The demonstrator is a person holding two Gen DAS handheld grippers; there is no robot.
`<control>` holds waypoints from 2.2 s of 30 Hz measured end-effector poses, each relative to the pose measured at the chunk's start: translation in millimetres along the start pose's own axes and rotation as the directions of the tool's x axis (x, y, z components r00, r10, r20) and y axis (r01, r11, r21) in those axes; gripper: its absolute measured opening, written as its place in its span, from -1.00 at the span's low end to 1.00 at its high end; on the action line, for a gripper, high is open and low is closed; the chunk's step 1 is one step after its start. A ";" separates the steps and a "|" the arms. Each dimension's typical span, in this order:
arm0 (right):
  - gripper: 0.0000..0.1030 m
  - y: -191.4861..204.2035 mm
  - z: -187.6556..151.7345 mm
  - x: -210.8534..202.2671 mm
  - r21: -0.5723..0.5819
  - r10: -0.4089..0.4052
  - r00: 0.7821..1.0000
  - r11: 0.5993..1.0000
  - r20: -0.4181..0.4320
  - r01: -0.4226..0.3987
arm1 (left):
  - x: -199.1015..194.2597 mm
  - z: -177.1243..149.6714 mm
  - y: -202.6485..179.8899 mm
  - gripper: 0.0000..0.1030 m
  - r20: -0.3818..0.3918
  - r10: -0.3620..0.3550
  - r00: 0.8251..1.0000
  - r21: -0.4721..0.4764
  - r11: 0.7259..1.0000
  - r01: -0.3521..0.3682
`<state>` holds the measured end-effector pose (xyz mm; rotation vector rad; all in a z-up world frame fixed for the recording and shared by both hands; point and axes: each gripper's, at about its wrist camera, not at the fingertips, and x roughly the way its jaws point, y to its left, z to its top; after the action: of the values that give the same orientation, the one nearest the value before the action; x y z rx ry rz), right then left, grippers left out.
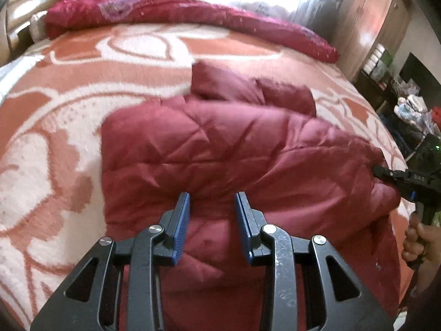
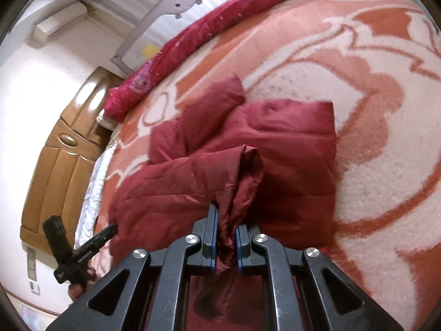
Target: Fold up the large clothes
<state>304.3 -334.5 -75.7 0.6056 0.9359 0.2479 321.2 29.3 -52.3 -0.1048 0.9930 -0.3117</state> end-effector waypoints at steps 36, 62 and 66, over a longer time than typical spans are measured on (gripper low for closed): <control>-0.41 42.2 -42.5 30.9 -0.224 -0.330 0.944 0.918 0.031 0.328 | 19.0 -6.8 16.5 -0.40 -0.063 0.048 0.997 0.011 0.999 -0.047; -0.36 36.4 -48.1 41.4 -0.264 -0.335 0.942 0.908 0.011 0.326 | 1.5 -8.1 9.3 -0.37 -0.075 0.114 0.991 0.060 0.992 -0.109; -0.33 37.8 -45.7 37.2 -0.243 -0.328 0.945 0.916 0.010 0.321 | -31.9 -22.2 15.1 -0.36 -0.051 0.136 0.989 0.043 0.990 -0.134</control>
<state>290.9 -269.8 -99.1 0.2155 1.0025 0.0701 289.7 54.6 -42.1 0.0075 1.0410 -0.2106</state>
